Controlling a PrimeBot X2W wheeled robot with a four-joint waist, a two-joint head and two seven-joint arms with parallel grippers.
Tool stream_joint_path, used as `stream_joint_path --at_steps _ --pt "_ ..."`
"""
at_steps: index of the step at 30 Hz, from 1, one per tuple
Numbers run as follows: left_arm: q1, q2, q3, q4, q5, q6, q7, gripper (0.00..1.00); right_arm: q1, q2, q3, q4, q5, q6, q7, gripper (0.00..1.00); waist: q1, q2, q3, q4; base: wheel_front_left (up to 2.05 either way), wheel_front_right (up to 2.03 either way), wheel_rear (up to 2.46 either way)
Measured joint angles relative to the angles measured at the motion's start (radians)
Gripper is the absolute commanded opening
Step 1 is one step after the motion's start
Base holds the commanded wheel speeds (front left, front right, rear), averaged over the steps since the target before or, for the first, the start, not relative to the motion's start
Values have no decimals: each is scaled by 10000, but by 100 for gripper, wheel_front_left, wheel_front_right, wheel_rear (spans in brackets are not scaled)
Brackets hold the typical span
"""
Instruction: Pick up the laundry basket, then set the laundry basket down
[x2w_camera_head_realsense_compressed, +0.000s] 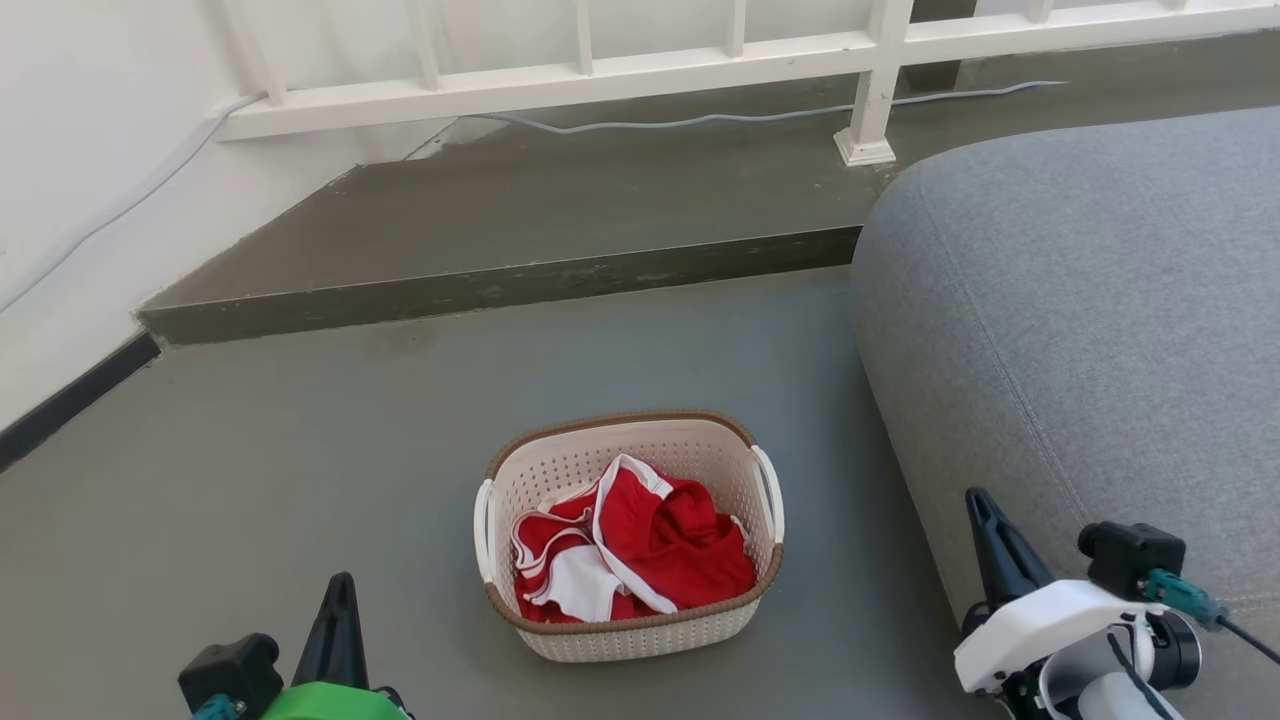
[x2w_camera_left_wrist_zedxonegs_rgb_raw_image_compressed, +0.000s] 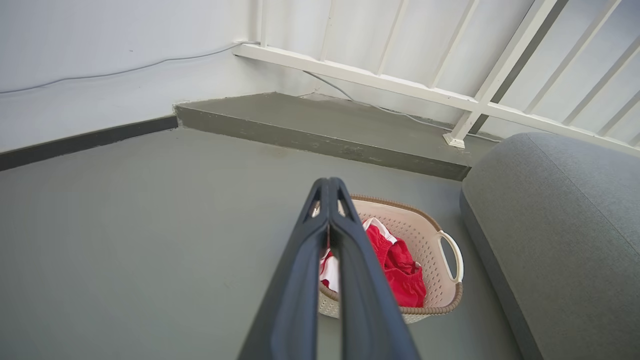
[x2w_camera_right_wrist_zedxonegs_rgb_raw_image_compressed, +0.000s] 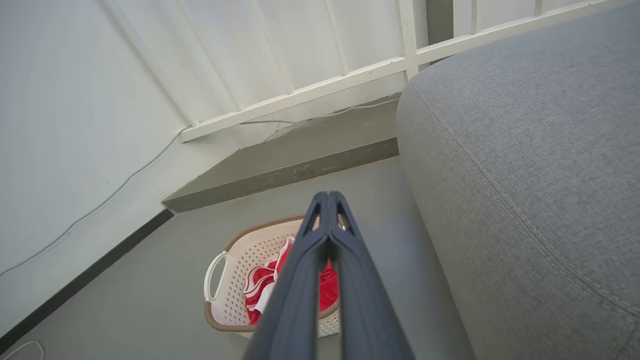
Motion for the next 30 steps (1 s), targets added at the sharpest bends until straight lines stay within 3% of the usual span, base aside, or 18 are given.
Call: stream_joint_path --at_steps 30 --pt "-344 10 871 182 -4069 -740 1072 0 -126 353 -1521 -54 3843 627 1026 0 0 0 121 255 0 0 0"
